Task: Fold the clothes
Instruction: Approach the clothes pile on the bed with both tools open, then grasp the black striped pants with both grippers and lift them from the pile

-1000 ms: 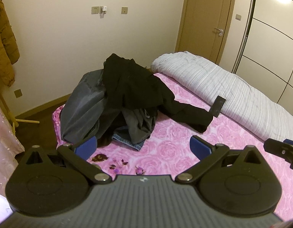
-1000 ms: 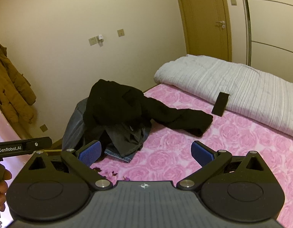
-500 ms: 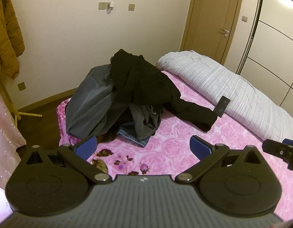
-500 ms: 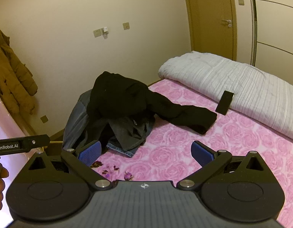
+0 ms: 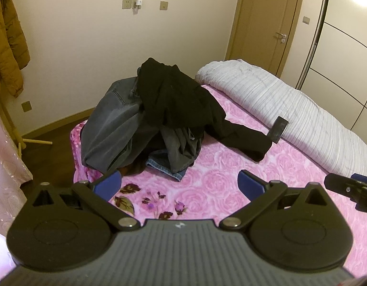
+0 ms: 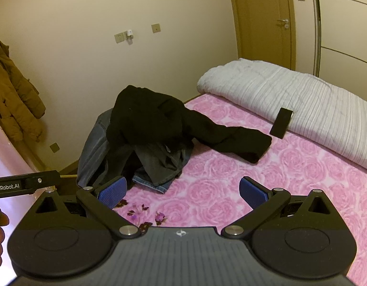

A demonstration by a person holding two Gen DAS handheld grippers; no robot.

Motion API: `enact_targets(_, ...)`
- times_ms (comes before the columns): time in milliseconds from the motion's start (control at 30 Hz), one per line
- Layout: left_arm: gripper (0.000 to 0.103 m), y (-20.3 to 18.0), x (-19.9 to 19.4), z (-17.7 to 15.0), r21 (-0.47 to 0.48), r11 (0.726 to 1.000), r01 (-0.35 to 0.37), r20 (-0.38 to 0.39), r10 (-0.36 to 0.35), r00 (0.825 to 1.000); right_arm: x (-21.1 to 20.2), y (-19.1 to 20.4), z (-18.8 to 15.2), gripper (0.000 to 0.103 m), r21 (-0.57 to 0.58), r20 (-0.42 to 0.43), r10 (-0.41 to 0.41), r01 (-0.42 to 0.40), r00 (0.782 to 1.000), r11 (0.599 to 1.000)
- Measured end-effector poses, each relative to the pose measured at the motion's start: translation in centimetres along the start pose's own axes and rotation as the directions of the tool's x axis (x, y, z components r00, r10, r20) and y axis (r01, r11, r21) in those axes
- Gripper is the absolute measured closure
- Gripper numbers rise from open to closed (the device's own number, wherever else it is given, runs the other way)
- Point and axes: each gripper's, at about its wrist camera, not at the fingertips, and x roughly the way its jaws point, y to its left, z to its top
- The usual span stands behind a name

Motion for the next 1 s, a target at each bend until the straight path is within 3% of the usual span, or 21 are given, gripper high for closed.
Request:
enact_targets(733, 0.001, 0.6, -0.1, -0.5, -0.005, 1.0, -0.031, -0.027, 0.031, 0.999, 2.1, -0.2, 0.2, 0.0, 0.014, -0.029, 0.026, -0.025, 0.999, 1.0)
enact_targets(1000, 0.001, 2.8, -0.2, -0.3, -0.024, 0.997, -0.07, -0.024, 0.069, 0.997, 2.8, 0.7, 0.5, 0.0, -0.032, -0.02, 0.04, -0.041, 0.999, 0.999)
